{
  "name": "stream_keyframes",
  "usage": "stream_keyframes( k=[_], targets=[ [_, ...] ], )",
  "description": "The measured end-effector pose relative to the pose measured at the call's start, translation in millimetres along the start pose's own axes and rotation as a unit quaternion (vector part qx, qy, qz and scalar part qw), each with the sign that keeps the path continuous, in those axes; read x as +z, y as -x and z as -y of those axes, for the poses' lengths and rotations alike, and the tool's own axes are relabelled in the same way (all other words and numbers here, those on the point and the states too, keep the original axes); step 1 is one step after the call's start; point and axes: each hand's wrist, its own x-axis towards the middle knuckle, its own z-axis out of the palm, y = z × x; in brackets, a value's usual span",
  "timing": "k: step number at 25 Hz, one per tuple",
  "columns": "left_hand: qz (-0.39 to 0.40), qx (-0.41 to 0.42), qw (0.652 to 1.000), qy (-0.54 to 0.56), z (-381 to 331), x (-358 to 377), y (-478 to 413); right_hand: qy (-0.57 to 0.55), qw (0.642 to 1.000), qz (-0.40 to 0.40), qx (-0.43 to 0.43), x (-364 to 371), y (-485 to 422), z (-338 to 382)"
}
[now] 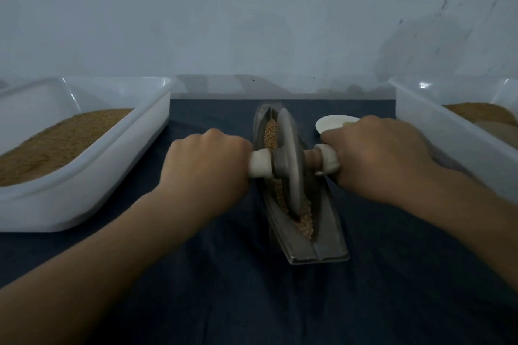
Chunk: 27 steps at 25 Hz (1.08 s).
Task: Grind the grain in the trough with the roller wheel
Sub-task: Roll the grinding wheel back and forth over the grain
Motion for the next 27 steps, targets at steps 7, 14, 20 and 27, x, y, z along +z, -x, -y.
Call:
stream_keyframes(
  k=[7, 14, 20, 27],
  targets=[
    [0.114, -0.078, 0.990, 0.027, 0.0, 18.2, -59.3, -0.066, 0.981, 0.150, 0.103, 28.7, -57.7, 0.9],
    [-0.017, 0.023, 0.999, 0.015, -2.5, -12.7, -2.3, -0.034, 0.999, -0.017, 0.000, -3.7, 16.3, -5.2],
    [0.132, -0.063, 0.989, 0.025, 1.1, 20.6, -75.7, -0.067, 0.981, 0.140, 0.115, 34.7, -64.4, 1.1],
    [-0.021, 0.027, 0.999, 0.014, -0.6, -6.4, 1.5, -0.043, 0.998, -0.047, -0.009, 7.8, 12.3, -5.9]
  ],
)
